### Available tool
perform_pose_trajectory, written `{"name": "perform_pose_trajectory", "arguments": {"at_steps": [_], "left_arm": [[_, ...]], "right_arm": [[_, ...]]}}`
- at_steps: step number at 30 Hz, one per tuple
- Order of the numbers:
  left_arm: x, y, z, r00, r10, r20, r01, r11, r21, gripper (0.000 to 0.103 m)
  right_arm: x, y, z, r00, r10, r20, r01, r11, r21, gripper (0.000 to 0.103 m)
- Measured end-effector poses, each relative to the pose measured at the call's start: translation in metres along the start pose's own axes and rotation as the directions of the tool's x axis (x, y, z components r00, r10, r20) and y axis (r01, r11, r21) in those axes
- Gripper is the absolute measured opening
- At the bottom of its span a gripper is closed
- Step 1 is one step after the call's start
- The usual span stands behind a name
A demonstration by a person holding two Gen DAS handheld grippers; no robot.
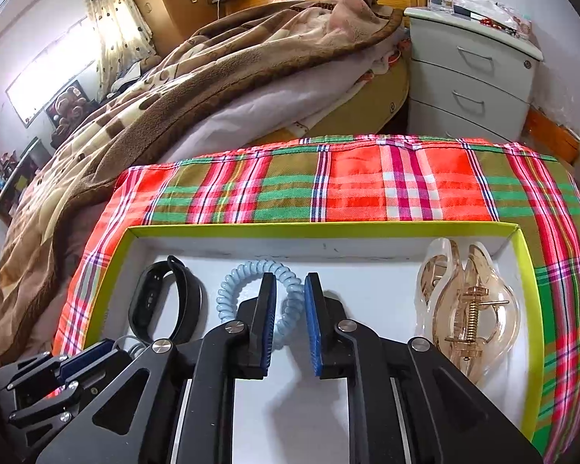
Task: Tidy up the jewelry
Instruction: 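Open both grippers to drop the two hair ties inside the box, then grasp the lavender coil hair tie with the right gripper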
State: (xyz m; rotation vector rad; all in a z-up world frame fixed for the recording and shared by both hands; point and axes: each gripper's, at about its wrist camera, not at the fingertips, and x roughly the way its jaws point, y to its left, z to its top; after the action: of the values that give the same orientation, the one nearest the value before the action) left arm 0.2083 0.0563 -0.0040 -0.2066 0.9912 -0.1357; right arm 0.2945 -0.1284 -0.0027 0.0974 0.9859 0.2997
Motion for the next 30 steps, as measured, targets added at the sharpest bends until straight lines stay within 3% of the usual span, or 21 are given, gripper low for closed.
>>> {"name": "perform_pose_trajectory", "arguments": {"at_steps": [4,11,22,30], "left_arm": [[-0.002,0.000,-0.001,1.000,-0.015,0.000,0.015,1.000,-0.004,0.021],[-0.020,-0.002,-0.008,0.999,-0.026,0.033,0.026,1.000,0.002,0.037],[-0.064,0.005,-0.038,0.995,-0.051,0.086,0.051,0.999,-0.002,0.038],[-0.078,0.007,-0.069,0.994,-0.091,0.067,0.091,0.996,-0.010,0.039]], "right_arm": [[-0.005,0.001,0.000,1.000,0.013,0.008,-0.013,1.000,-0.003,0.030],[-0.028,0.004,-0.007,0.999,0.023,0.048,-0.022,1.000,-0.015,0.031],[-0.093,0.008,-0.065,0.992,0.033,0.122,-0.025,0.998,-0.064,0.031],[-0.118,0.014,-0.116,0.990,0.062,0.130,-0.054,0.997,-0.060,0.031]]}}
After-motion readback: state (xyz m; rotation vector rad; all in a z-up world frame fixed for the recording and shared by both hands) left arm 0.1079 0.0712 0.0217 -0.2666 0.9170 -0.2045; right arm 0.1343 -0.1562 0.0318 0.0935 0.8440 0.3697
